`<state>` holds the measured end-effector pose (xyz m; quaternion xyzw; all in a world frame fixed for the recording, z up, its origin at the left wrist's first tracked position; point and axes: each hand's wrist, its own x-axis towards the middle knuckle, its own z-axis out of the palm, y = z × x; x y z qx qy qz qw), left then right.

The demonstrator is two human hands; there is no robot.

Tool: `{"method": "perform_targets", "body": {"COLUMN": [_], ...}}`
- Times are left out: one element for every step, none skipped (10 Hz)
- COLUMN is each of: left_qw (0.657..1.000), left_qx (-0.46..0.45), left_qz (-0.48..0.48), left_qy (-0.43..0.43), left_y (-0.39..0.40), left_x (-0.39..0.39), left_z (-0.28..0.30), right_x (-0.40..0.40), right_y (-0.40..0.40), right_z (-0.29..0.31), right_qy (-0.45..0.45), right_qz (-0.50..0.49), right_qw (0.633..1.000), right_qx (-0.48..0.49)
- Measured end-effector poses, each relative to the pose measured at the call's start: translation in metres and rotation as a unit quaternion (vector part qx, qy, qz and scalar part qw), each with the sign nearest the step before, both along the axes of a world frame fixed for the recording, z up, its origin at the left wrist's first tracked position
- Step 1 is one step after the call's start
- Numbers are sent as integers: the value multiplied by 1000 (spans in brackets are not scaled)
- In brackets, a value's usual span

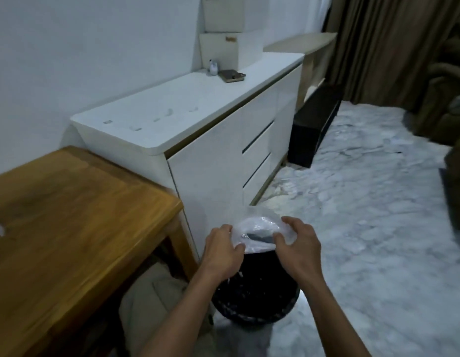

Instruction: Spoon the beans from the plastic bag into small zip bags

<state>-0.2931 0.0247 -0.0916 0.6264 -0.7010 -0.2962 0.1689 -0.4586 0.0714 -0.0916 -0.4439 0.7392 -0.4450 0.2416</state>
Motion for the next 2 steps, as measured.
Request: {"method": "perform_targets", "body": {"left_qw": [998,995], "left_qx": [60,87], "left_qz": [-29,-50], "left_qy": [6,-15], "left_y": [-2,-3], "left_x": [-3,1], "left_z": [-32,-53], "right_x": [-4,-9], "right_y": [-1,-3], "right_z": [-46,-87], "right_qy": [-2,10], "right_qz": [26,55], "right_qw": [998,994], "right_qx": [57,95]}}
